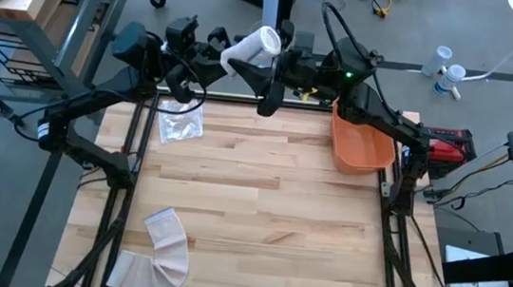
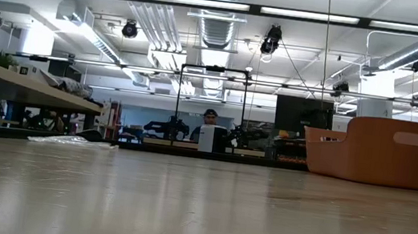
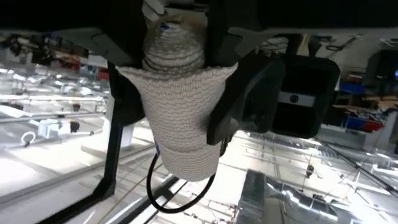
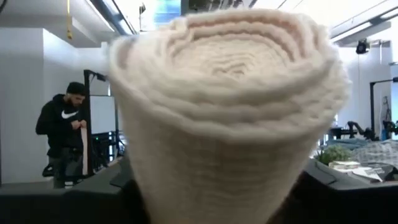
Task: Roll bandage
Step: Open the transparent zip bag
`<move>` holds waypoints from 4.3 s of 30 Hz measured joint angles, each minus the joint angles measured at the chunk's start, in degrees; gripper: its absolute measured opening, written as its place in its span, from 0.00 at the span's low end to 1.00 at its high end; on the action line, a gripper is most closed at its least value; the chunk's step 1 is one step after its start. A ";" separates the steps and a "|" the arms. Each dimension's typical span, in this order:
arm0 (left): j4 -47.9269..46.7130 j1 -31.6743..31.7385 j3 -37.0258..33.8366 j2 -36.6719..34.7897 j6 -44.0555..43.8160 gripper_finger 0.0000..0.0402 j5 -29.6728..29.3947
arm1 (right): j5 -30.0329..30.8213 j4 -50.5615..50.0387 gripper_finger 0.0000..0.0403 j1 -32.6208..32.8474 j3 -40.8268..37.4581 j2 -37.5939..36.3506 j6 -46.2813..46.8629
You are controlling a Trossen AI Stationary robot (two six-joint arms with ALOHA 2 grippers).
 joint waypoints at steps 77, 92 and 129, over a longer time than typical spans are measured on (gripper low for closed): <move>-63.85 4.91 -35.44 14.66 16.84 0.46 -66.40 | -4.43 -52.65 0.34 -0.50 -60.63 -18.70 7.14; -59.95 7.19 -35.10 23.04 19.69 0.33 -53.69 | -4.52 -46.51 0.63 5.66 -68.86 -19.73 21.26; -59.94 -24.15 7.42 11.63 5.88 0.00 -42.14 | 1.08 -17.74 0.61 7.72 -71.25 -22.12 7.44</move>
